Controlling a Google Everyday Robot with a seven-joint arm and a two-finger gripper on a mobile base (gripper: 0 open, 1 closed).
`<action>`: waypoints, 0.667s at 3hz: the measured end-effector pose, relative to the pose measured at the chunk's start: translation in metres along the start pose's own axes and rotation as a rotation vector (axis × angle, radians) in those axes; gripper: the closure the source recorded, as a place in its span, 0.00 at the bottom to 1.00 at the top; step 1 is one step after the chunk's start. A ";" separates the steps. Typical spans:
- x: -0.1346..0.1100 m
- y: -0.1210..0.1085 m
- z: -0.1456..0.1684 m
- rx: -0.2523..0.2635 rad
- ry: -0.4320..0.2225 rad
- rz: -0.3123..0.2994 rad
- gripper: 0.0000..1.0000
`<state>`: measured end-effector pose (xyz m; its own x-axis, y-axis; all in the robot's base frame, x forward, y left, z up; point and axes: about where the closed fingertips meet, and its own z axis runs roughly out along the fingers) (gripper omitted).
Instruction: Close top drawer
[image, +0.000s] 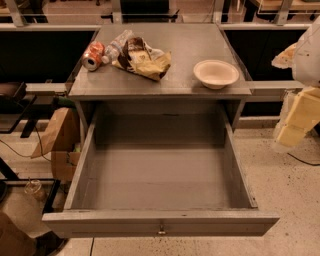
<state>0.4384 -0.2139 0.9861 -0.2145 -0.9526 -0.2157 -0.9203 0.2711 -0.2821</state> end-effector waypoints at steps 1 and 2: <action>0.000 0.000 0.000 0.000 0.000 0.000 0.00; 0.011 0.004 -0.001 0.012 0.004 0.018 0.00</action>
Offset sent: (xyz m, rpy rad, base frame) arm -0.0157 -0.0233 -0.0112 -0.0002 -0.0004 -0.0491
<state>0.4317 -0.2231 0.9835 -0.2324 -0.9480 -0.2173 -0.9122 0.2900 -0.2895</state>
